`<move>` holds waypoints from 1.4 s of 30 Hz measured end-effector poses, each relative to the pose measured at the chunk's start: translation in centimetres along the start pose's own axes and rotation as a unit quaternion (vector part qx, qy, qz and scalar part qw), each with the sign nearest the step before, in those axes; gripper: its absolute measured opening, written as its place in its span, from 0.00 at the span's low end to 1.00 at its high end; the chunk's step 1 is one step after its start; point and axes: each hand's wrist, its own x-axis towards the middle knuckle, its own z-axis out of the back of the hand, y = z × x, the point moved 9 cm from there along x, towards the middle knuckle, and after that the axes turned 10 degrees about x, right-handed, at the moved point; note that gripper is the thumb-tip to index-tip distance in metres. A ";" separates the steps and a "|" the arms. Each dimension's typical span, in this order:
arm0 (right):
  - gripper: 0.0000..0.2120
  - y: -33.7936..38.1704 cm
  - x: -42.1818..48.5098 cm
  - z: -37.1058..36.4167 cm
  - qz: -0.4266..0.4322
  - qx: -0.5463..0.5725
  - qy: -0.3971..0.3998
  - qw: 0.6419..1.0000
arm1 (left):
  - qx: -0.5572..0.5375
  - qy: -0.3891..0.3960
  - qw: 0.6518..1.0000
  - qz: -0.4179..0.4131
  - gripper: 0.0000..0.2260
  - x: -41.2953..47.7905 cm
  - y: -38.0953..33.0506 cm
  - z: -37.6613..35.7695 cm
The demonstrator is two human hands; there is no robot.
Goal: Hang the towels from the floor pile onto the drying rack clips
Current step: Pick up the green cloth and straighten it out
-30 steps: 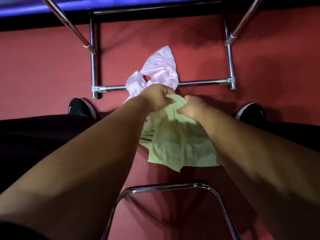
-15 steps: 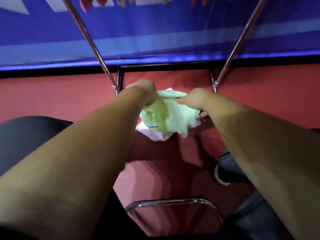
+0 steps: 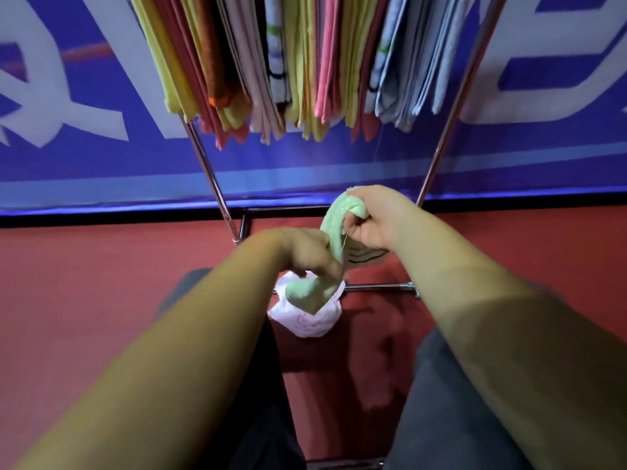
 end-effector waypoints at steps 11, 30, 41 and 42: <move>0.09 2.1 1.5 1.6 -0.006 -0.153 -0.041 0.987 | -0.419 -0.244 0.874 -0.019 0.12 2.3 0.1 6.5; 0.11 3.8 4.9 -0.4 0.116 -0.171 -0.034 0.978 | -0.280 -0.198 0.931 -0.127 0.49 3.5 -0.4 8.9; 0.10 6.0 3.9 0.9 0.148 -0.124 -0.071 0.979 | -0.236 -0.321 0.917 -0.027 0.07 2.7 2.6 10.5; 0.08 5.8 3.6 0.6 0.149 -0.126 -0.065 0.979 | -0.262 -0.334 0.905 -0.032 0.09 2.6 2.6 10.7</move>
